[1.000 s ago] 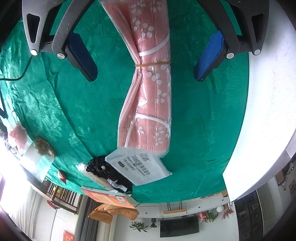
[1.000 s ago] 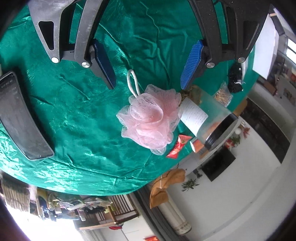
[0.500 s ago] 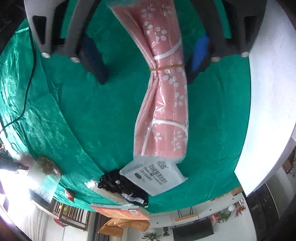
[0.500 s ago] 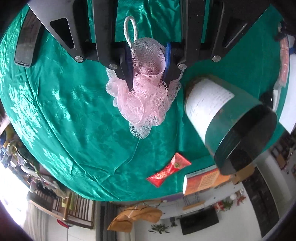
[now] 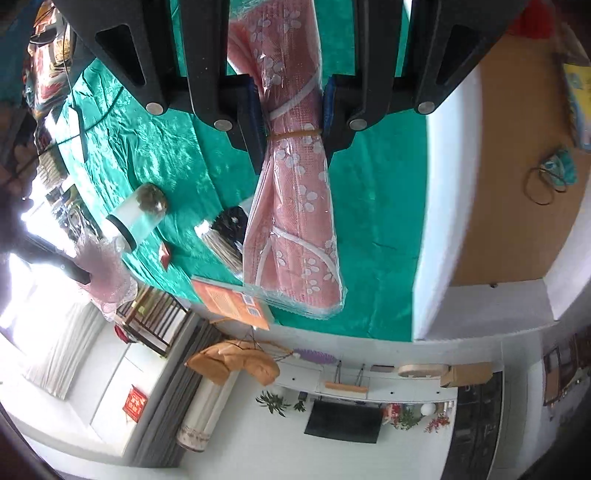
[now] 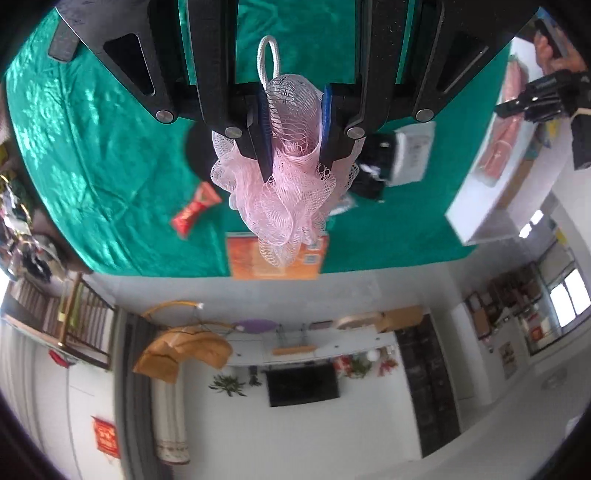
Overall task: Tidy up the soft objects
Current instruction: 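Carry the loofah and mask package into the white box and open both tools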
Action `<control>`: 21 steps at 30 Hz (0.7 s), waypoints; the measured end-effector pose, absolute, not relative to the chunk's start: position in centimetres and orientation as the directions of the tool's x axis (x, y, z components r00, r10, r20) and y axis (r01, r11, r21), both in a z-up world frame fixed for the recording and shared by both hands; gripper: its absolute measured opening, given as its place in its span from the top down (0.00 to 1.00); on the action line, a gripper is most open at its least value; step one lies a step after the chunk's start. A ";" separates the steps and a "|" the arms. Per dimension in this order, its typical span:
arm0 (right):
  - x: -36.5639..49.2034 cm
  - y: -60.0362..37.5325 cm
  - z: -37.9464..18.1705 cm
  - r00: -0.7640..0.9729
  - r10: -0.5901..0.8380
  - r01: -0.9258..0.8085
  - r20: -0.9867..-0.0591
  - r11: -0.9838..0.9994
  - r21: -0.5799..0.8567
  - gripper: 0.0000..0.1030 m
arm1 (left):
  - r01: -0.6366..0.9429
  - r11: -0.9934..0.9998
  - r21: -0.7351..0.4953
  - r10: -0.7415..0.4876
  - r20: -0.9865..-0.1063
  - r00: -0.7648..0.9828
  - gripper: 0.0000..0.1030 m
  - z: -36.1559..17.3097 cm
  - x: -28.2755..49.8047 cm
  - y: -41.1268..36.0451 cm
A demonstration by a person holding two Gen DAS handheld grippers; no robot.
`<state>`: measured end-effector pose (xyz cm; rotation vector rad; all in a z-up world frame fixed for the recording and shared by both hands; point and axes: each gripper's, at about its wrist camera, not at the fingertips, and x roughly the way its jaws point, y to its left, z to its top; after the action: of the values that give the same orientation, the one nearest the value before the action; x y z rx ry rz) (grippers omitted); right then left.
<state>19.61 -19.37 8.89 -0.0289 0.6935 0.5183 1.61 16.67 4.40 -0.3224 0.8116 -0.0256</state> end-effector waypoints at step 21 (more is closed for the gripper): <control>10.8 -0.7 -0.5 0.349 0.658 -0.704 -0.667 0.654 0.278 0.27 | -0.416 0.883 -0.216 0.194 -0.640 0.744 0.00 4.6 -7.2 26.5</control>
<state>10.77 -0.72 -0.51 -0.0613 0.8334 0.8830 -7.16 26.46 4.63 -0.3608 0.6521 0.3418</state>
